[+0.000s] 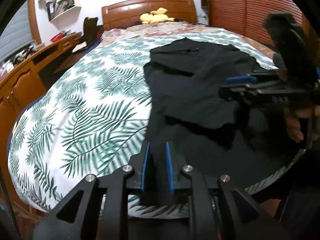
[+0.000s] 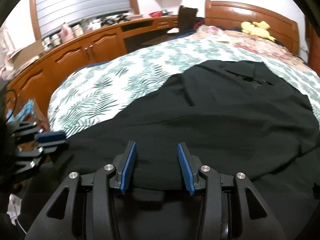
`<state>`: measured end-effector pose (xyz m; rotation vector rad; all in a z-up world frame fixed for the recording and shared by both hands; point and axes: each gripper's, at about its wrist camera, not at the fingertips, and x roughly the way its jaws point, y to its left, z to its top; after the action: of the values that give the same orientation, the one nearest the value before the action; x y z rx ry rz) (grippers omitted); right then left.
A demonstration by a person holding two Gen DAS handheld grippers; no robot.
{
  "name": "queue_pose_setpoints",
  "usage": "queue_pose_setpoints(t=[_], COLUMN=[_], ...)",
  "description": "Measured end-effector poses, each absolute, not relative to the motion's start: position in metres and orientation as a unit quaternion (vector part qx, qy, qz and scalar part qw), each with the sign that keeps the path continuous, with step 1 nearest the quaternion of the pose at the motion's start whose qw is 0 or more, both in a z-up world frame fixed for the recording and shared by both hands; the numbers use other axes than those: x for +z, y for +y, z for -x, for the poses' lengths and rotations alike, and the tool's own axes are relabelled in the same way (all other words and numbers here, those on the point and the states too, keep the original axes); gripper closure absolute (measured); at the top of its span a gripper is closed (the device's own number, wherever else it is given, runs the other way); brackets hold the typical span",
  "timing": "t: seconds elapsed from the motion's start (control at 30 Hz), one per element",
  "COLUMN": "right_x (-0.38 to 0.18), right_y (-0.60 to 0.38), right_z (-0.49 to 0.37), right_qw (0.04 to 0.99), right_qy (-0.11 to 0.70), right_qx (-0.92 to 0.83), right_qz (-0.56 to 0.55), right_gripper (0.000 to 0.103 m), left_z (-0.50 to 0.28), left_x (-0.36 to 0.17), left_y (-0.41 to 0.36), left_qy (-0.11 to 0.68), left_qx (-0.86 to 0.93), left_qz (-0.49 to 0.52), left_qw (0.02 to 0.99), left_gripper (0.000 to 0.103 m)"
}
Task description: Fold large clothes
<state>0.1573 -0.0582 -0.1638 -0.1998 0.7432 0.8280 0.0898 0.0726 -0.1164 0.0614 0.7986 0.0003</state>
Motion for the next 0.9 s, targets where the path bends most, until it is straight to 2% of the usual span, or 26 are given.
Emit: queue_pose_setpoints(t=[0.23, 0.53, 0.9], right_x=[-0.189, -0.193, -0.193], right_y=[-0.031, -0.033, -0.035], right_z=[-0.145, -0.148, -0.147], right_qw=[0.821, 0.818, 0.819], right_qy=[0.371, 0.378, 0.378], right_qx=[0.402, 0.404, 0.401], right_qz=[0.163, 0.156, 0.158], right_gripper=[0.059, 0.055, 0.052], left_z=[-0.091, -0.103, -0.111], left_x=[-0.134, -0.141, -0.143], left_y=[0.092, 0.099, 0.113], left_qy=[0.404, 0.403, 0.405], left_qx=[0.007, 0.019, 0.034], left_qz=[-0.011, -0.010, 0.009], left_qw=[0.915, 0.915, 0.913], left_gripper=[0.080, 0.065, 0.058])
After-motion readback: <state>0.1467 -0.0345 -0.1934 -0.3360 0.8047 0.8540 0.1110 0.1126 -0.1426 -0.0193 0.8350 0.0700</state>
